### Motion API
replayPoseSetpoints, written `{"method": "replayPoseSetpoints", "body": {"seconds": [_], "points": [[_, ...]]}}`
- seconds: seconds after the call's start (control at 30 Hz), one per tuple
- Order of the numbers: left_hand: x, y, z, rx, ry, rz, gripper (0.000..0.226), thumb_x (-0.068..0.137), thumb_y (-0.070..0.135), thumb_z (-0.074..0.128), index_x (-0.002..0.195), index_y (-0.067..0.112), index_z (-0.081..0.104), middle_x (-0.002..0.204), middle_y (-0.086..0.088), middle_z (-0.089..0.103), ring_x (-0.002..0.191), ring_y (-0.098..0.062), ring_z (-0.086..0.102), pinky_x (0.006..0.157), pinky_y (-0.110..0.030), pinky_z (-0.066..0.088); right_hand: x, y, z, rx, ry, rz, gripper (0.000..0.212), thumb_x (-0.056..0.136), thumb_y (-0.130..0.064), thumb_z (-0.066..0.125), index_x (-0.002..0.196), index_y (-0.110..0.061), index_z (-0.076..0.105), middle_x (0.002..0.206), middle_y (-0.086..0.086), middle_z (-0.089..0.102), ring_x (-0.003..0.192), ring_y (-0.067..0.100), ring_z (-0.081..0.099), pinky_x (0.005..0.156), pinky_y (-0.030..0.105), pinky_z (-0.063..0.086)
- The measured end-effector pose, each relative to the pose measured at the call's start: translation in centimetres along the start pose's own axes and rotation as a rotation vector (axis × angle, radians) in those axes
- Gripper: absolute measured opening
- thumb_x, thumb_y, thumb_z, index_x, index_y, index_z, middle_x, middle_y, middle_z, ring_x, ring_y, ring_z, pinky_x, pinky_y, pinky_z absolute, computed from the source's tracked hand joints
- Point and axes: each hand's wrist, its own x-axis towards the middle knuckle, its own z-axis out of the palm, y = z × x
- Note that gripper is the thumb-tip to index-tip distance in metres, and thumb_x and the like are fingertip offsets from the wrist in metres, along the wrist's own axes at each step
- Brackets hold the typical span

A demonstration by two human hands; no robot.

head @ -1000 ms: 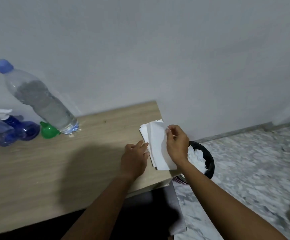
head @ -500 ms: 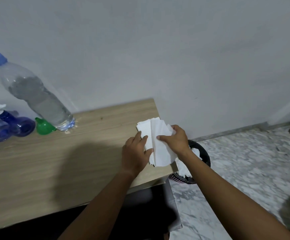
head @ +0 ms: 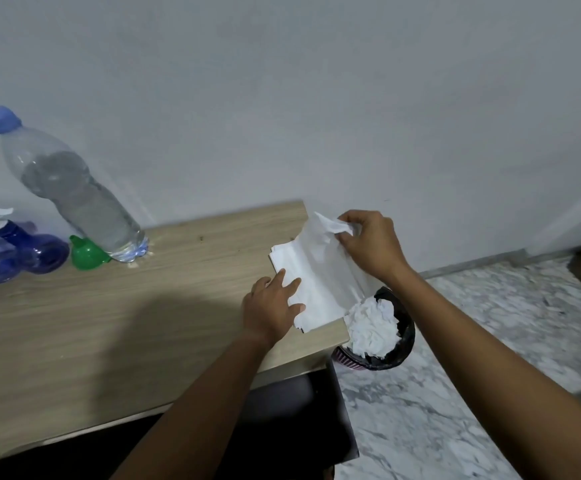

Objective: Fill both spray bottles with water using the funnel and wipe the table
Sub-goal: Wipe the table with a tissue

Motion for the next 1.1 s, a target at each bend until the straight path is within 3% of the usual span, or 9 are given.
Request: {"method": "replayPoseSetpoints", "body": {"seconds": [0.1,0.23,0.47,0.57,0.73,0.83,1.1], "points": [[0.1,0.1,-0.3,-0.004,-0.039,-0.002,0.057,0.095,0.054,0.048,0.149,0.044,0.033,0.164,0.009,0.018,0.147,-0.027,0.023,0.109,-0.043,0.038,1.0,-1.6,-2.5,-0.030,0.038,-0.058,0.011,0.089,-0.011,0.068,0.094,-0.017,0.076,0.084,-0.007,0.070,0.079,0.014,0.062,0.065,0.023,0.042],[0.3,0.0,-0.4,0.014,-0.052,-0.005,0.057,0.096,0.055,0.047,0.150,0.044,0.031,0.164,0.010,0.017,0.148,-0.026,0.022,0.108,-0.045,0.038,1.7,-3.4,-4.9,-0.005,0.083,-0.101,0.010,0.090,-0.014,0.068,0.093,-0.021,0.074,0.089,-0.009,0.070,0.083,0.010,0.062,0.061,0.008,0.042],[-0.4,-0.8,-0.7,-0.033,0.022,0.053,0.059,0.096,0.054,0.048,0.151,0.037,0.034,0.164,0.006,0.021,0.142,-0.024,0.035,0.105,-0.043,0.043,1.0,-5.3,-3.8,-0.013,-0.017,-0.107,0.016,0.088,-0.016,0.071,0.103,-0.024,0.072,0.100,-0.008,0.067,0.091,0.014,0.060,0.064,0.018,0.043],[-1.8,-3.2,-1.1,-0.096,0.083,0.021,0.058,0.096,0.050,0.050,0.150,0.034,0.038,0.162,0.007,0.028,0.141,-0.022,0.038,0.109,-0.039,0.039,0.1,-6.4,-0.2,-0.067,-0.130,-0.135,0.024,0.088,-0.017,0.073,0.111,-0.021,0.072,0.108,-0.004,0.068,0.096,0.015,0.057,0.073,0.023,0.037],[-6.8,-11.4,-2.5,-0.208,0.202,-0.105,0.059,0.082,0.052,0.050,0.134,0.027,0.062,0.146,-0.002,0.054,0.126,-0.028,0.056,0.102,-0.038,0.047,-1.9,-9.2,9.0,-0.070,-0.331,-0.164,0.028,0.089,-0.018,0.070,0.116,-0.022,0.069,0.118,0.001,0.066,0.101,0.023,0.060,0.078,0.030,0.046],[-10.2,-17.3,-4.6,-0.169,0.178,-0.248,0.051,0.088,0.037,0.064,0.138,0.032,0.056,0.152,0.002,0.047,0.134,-0.024,0.048,0.108,-0.037,0.042,-3.2,-12.0,15.4,-0.084,-0.432,-0.191,0.028,0.087,-0.017,0.070,0.114,-0.022,0.069,0.115,0.005,0.068,0.102,0.026,0.061,0.077,0.030,0.044],[-19.7,-34.7,-9.8,-0.243,0.154,-0.527,0.054,0.090,0.033,0.060,0.142,0.039,0.049,0.157,0.010,0.037,0.142,-0.015,0.036,0.114,-0.035,0.030,-6.8,-21.6,32.1,-0.106,-0.541,-0.222,0.032,0.083,-0.016,0.071,0.112,-0.028,0.071,0.119,0.006,0.071,0.106,0.028,0.064,0.081,0.030,0.047]]}}
